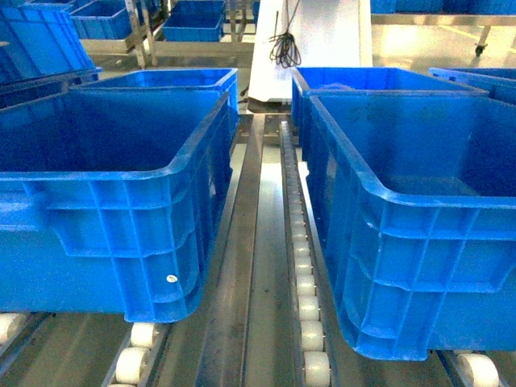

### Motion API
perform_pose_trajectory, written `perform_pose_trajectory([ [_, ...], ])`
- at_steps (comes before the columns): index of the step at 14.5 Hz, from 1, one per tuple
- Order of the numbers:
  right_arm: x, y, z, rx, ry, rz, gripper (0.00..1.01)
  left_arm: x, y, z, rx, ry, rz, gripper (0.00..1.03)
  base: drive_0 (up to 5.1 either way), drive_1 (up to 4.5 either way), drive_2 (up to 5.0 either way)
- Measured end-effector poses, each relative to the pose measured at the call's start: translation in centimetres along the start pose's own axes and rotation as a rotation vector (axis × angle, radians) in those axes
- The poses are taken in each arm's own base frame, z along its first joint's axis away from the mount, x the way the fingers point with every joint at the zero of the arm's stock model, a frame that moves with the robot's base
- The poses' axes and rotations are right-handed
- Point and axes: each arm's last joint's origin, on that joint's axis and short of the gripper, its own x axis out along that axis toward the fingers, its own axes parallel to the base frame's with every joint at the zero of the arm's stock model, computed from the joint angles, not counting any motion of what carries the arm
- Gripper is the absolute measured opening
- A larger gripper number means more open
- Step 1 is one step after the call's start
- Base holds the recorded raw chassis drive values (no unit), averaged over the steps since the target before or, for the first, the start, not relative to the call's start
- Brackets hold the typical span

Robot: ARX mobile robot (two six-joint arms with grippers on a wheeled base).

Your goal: Sort blue parts and orange caps into right shelf containers

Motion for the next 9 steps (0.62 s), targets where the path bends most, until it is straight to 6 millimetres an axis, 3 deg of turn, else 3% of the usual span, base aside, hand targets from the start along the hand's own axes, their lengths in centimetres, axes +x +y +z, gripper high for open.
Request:
perform_pose_trajectory([
  [1, 0.0, 0.0, 0.0, 0.0, 0.0, 0.0, 0.85, 0.0, 0.0, 0.0, 0.0, 0.0, 0.0, 0.75, 0.0, 0.0, 0.0],
  [3, 0.0, 0.0, 0.0, 0.0, 0.0, 0.0, 1.0, 0.0, 0.0, 0.0, 0.0, 0.0, 0.0, 0.95, 0.0, 0.0, 0.0],
  [9, 0.0, 0.0, 0.0, 0.0, 0.0, 0.0, 0.98, 0.0, 0.0, 0.0, 0.001, 0.0, 0.0, 0.98, 0.0, 0.0, 0.0],
])
